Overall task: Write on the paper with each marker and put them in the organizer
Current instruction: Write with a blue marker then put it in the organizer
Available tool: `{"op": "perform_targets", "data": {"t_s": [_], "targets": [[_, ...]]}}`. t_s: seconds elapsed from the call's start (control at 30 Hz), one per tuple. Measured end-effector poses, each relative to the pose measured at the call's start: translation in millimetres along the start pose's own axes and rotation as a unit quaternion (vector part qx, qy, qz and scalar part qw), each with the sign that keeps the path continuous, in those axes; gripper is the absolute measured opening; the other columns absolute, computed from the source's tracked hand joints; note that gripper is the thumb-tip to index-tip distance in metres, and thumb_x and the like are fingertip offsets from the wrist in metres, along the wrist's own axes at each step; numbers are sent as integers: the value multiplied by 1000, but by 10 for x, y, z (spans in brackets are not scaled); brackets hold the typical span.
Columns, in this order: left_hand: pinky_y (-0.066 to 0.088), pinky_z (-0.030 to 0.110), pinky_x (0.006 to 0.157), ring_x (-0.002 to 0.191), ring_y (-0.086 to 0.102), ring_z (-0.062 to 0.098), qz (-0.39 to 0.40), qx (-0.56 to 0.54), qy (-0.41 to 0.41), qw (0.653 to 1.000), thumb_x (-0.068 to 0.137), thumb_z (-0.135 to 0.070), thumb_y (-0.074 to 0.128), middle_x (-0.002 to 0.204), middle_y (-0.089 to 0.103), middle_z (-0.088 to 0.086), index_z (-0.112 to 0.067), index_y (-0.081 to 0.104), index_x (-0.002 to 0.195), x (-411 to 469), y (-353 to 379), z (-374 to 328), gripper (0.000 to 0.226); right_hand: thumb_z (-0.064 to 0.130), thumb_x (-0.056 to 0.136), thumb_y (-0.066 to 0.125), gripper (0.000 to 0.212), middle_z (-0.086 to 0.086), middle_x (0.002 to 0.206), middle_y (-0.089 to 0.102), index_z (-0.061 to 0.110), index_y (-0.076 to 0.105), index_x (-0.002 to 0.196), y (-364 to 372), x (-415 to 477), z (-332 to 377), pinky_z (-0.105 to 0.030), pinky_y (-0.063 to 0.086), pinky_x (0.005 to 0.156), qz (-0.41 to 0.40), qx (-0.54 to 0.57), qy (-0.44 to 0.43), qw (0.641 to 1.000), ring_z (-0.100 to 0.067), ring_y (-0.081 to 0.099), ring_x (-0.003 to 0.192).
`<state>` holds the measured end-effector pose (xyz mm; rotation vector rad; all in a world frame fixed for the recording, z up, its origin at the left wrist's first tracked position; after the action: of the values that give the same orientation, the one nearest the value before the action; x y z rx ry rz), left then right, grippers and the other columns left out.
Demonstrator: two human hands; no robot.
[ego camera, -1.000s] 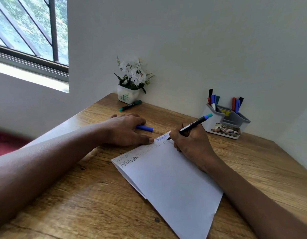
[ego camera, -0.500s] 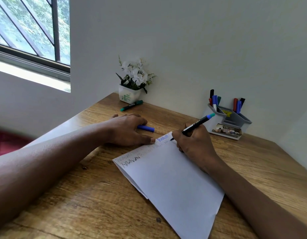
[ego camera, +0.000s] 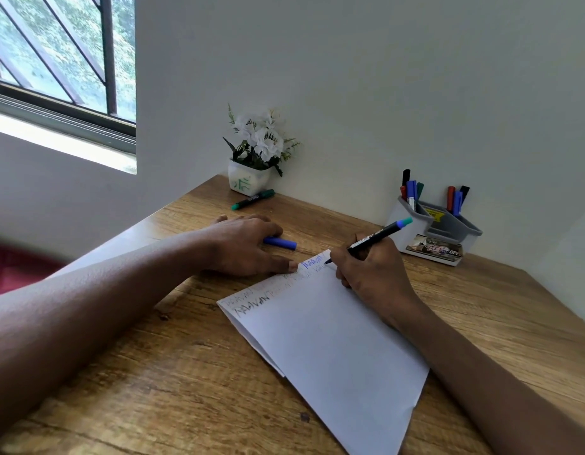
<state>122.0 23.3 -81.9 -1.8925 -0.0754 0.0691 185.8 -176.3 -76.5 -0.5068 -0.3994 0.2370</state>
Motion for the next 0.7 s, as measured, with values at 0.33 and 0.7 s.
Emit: {"op": "perform_targets", "data": {"t_s": [0.33, 0.7], "targets": [[35, 50, 116, 140, 45, 17, -38, -9, 24, 999, 88, -72, 54, 154, 46, -9, -34, 47, 148, 39, 2, 32, 72, 14, 90, 67, 14, -5, 58, 69, 3, 67, 82, -21, 32, -89, -24, 45, 44, -23, 91, 75, 993, -14, 58, 48], [51, 37, 86, 105, 62, 9, -239, -30, 54, 969, 90, -47, 70, 108, 69, -14, -39, 73, 104, -17, -113, -34, 16, 17, 98, 51, 28, -11, 83, 74, 6, 76, 101, -91, 54, -127, -25, 48, 59, 71, 363, 85, 925, -17, 67, 71]]}}
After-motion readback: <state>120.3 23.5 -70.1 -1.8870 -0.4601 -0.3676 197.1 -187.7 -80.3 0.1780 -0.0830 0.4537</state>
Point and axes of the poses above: each hand's wrist, its own x-axis towards the middle knuckle, its own y-axis out of the palm, z = x × y, the point moved 5 cm from there along x, towards the middle knuckle
